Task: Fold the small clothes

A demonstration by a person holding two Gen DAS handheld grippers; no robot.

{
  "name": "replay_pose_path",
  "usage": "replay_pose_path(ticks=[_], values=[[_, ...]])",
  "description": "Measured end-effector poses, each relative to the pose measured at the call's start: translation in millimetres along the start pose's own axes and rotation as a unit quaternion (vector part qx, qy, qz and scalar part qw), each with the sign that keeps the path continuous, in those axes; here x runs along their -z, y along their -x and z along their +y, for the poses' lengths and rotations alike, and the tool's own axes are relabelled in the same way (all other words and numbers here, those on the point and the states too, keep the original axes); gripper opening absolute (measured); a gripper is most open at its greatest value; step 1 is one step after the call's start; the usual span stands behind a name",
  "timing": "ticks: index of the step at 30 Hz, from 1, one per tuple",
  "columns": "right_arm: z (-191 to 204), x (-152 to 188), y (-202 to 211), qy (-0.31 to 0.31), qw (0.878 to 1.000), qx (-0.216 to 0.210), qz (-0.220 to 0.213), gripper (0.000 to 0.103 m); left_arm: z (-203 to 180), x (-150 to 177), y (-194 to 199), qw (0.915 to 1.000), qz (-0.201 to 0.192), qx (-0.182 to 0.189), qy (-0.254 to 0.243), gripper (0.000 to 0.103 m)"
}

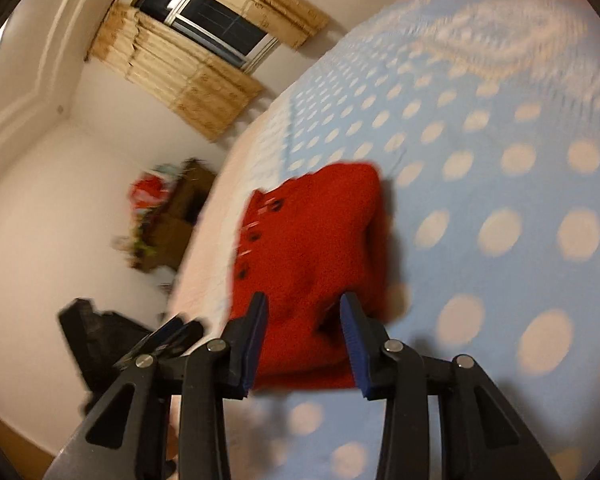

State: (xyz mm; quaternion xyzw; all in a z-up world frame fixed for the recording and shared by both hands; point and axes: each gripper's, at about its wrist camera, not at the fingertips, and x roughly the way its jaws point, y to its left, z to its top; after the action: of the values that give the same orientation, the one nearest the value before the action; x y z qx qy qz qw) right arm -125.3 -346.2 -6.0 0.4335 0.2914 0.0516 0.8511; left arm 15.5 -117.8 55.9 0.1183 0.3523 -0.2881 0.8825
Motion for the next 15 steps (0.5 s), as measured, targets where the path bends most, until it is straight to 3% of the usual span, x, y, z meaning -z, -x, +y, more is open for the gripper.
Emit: replay_pose_path(ticks=[7, 8, 9, 13, 15], values=[[17, 14, -38, 0.081, 0.995, 0.049, 0.041, 0.039, 9, -17, -30, 0.9982, 0.045, 0.006, 0.04, 0.098], [19, 16, -42, 0.089, 0.994, 0.045, 0.05, 0.034, 11, -17, -31, 0.9981, 0.047, 0.004, 0.039, 0.098], [22, 20, -47, 0.098, 0.992, 0.043, 0.067, 0.013, 11, -16, -30, 0.9982, 0.046, 0.002, 0.038, 0.098], [26, 44, -55, 0.167, 0.974, 0.104, 0.112, 0.011, 17, -13, -33, 0.998, 0.046, -0.013, 0.042, 0.098], [17, 52, -49, 0.161, 0.974, 0.105, 0.122, 0.01, 21, -9, -41, 0.9967, 0.059, -0.004, 0.056, 0.098]])
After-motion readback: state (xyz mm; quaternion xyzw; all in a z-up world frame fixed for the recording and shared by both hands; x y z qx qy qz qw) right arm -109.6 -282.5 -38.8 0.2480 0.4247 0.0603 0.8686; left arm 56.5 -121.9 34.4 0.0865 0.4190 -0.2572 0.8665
